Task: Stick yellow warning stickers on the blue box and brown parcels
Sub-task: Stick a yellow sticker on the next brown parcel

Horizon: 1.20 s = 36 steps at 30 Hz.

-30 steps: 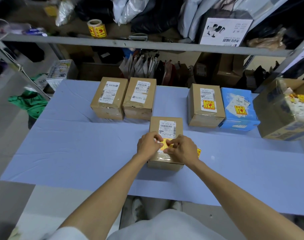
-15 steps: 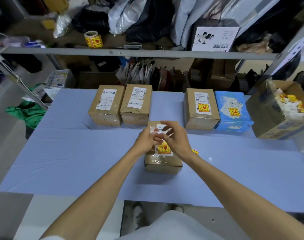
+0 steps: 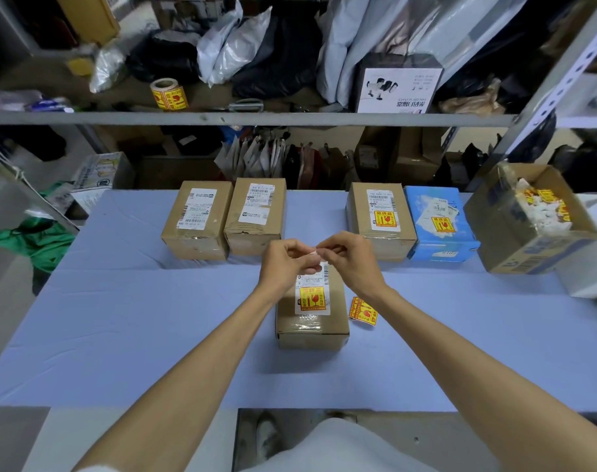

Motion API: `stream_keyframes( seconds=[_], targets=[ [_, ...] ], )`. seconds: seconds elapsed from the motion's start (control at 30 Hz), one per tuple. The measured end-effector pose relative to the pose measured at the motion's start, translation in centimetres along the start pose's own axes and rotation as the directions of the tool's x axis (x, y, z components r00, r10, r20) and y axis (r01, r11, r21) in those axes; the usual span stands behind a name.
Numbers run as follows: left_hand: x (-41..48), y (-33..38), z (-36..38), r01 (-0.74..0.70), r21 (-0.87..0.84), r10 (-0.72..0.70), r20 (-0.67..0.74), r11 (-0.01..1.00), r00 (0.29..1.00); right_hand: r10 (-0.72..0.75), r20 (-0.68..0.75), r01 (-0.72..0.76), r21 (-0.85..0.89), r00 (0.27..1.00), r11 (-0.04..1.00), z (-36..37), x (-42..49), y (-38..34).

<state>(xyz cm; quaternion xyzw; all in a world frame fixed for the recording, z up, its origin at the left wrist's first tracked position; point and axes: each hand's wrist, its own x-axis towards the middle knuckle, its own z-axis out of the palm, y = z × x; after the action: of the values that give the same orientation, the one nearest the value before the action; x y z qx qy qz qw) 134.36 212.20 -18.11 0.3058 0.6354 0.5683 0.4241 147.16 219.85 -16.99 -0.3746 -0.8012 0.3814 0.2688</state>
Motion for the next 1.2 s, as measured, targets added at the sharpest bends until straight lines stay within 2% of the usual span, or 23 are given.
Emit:
stream_keyframes(
  seconds=[0.13, 0.33, 0.47, 0.57, 0.83, 1.03, 1.1, 1.2],
  targets=[
    [0.4, 0.4, 0.7, 0.024, -0.089, -0.016, 0.087, 0.996, 0.996, 0.055, -0.042, -0.054, 0.025, 0.998, 0.998, -0.6, 0.0, 0.3],
    [1.0, 0.3, 1.9, 0.055, -0.146, -0.057, -0.007, 0.988, 0.998, -0.017, -0.038, 0.019, 0.034, 0.999, 0.999, -1.2, -0.2, 0.3],
    [1.1, 0.2, 2.4, 0.053, -0.12, -0.057, -0.029, 0.991, 0.998, 0.029, 0.029, -0.034, 0.184, 0.999, 0.982, -2.5, 0.3, 0.9],
    [1.2, 0.6, 2.7, 0.069, -0.118, -0.065, 0.039, 0.991, 0.997, 0.058, 0.042, -0.067, 0.251, 0.997, 0.966, -3.2, 0.6, 1.3],
    [1.8, 1.5, 3.0, 0.141, -0.144, -0.11, 0.202, 0.979, 0.973, 0.086, -0.105, -0.071, 0.137, 0.991, 0.988, -3.1, 0.3, 2.0],
    [2.1, 2.1, 5.8, 0.128, -0.147, -0.079, 0.301, 0.981, 0.95, 0.152, -0.253, -0.131, 0.099, 0.956, 0.986, -4.7, 0.2, 2.7],
    [2.4, 2.5, 7.3, 0.097, -0.087, -0.062, 0.337, 0.991, 0.939, 0.147, -0.281, -0.141, 0.043, 0.948, 0.989, -5.6, 0.1, 3.2],
    [3.2, 2.7, 10.0, 0.008, 0.121, -0.05, 0.344, 0.993, 0.938, 0.131, -0.274, -0.163, -0.099, 0.953, 0.982, -7.4, -0.2, 4.2]
  ],
)
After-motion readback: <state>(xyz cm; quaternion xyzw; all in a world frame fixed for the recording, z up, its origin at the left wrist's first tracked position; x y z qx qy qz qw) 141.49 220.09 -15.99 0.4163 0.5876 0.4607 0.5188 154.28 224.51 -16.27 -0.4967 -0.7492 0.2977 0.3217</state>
